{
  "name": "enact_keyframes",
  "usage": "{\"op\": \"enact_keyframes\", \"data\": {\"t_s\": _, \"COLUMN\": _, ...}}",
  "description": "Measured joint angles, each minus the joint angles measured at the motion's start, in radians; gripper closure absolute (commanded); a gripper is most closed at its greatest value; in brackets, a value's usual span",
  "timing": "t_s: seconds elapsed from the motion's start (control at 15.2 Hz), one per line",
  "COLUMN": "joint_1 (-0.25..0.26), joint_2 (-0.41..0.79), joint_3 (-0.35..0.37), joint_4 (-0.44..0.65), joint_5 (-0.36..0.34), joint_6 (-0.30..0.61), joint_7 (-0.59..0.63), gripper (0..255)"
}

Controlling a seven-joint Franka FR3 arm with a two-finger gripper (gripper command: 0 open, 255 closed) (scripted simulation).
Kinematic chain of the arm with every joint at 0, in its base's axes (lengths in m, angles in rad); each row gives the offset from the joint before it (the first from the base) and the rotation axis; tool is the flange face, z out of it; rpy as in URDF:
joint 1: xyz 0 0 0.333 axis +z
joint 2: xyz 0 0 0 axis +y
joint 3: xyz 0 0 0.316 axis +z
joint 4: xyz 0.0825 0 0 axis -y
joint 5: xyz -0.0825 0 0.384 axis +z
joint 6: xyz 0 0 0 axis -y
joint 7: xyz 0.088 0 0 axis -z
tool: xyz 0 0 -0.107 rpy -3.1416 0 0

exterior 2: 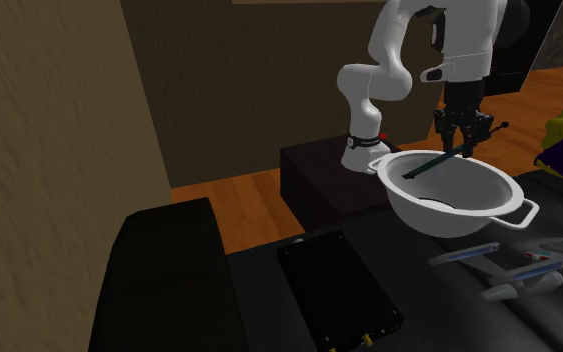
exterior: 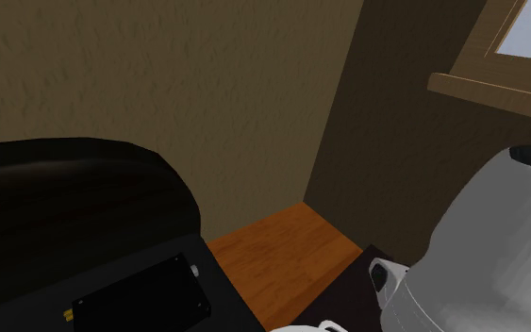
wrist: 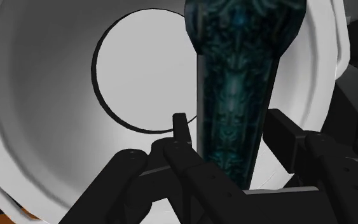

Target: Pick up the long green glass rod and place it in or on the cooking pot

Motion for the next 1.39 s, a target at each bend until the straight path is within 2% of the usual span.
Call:
{"op": "enact_keyframes", "data": {"t_s": 0.79, "joint_1": 0.003, "joint_2": 0.103, "joint_3": 0.088, "joint_4": -0.081, "joint_5": 0.071, "joint_6": 0.186, "joint_7": -0.038, "gripper": 255}}
{"op": "enact_keyframes", "data": {"t_s": 1.19, "joint_1": 0.001, "joint_2": 0.108, "joint_3": 0.091, "joint_4": -0.093, "joint_5": 0.077, "joint_6": 0.201, "joint_7": -0.04, "gripper": 255}}
{"op": "enact_keyframes", "data": {"t_s": 1.25, "joint_1": 0.001, "joint_2": 0.108, "joint_3": 0.091, "joint_4": -0.093, "joint_5": 0.077, "joint_6": 0.201, "joint_7": -0.04, "gripper": 0}}
{"op": "enact_keyframes", "data": {"t_s": 1.39, "joint_1": 0.001, "joint_2": 0.107, "joint_3": 0.091, "joint_4": -0.093, "joint_5": 0.077, "joint_6": 0.201, "joint_7": -0.04, "gripper": 0}}
